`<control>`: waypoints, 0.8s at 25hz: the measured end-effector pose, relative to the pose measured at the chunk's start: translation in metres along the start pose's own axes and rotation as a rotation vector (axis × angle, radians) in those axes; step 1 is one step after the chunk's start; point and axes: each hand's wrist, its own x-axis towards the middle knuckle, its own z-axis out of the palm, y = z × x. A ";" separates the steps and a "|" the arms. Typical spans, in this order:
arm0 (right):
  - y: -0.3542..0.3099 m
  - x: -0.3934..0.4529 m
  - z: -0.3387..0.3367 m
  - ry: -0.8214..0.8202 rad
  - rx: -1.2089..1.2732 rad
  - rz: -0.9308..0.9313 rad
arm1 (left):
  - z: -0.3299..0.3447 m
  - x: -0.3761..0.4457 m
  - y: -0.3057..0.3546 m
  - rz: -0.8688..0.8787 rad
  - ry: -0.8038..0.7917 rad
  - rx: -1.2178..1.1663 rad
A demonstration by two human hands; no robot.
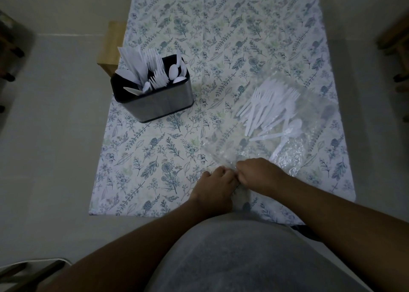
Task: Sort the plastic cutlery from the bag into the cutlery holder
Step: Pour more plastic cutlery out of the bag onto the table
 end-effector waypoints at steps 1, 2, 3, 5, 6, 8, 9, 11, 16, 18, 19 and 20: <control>-0.003 0.001 0.002 0.010 -0.002 0.016 | -0.001 0.001 0.001 -0.014 -0.018 0.012; -0.007 0.000 0.003 0.021 -0.003 0.023 | -0.002 0.001 0.002 -0.030 -0.026 0.021; -0.010 -0.001 0.006 0.028 -0.002 0.024 | -0.004 0.000 0.003 -0.046 -0.031 0.016; -0.007 -0.004 -0.001 0.052 0.053 0.059 | -0.004 -0.001 0.004 -0.067 -0.042 0.006; 0.003 -0.004 -0.010 0.086 0.094 0.114 | -0.004 -0.001 0.005 -0.071 -0.047 0.011; 0.030 -0.005 -0.039 0.183 0.154 0.221 | -0.001 0.003 0.006 -0.065 -0.028 0.010; 0.038 -0.008 -0.051 0.235 0.188 0.231 | 0.000 0.004 0.005 -0.042 -0.024 0.018; 0.036 -0.016 -0.057 0.264 0.189 0.172 | 0.004 0.003 0.002 0.017 0.002 0.063; 0.005 -0.032 -0.020 0.242 0.139 0.046 | 0.017 -0.009 0.000 -0.002 0.174 0.054; 0.007 -0.036 -0.014 0.219 0.134 0.032 | 0.017 -0.012 0.000 -0.021 0.089 0.021; 0.008 -0.036 -0.016 0.211 0.132 0.034 | 0.016 -0.014 -0.002 -0.024 0.048 0.026; 0.010 -0.036 -0.022 0.229 0.153 0.057 | 0.017 -0.017 -0.006 -0.019 0.025 0.035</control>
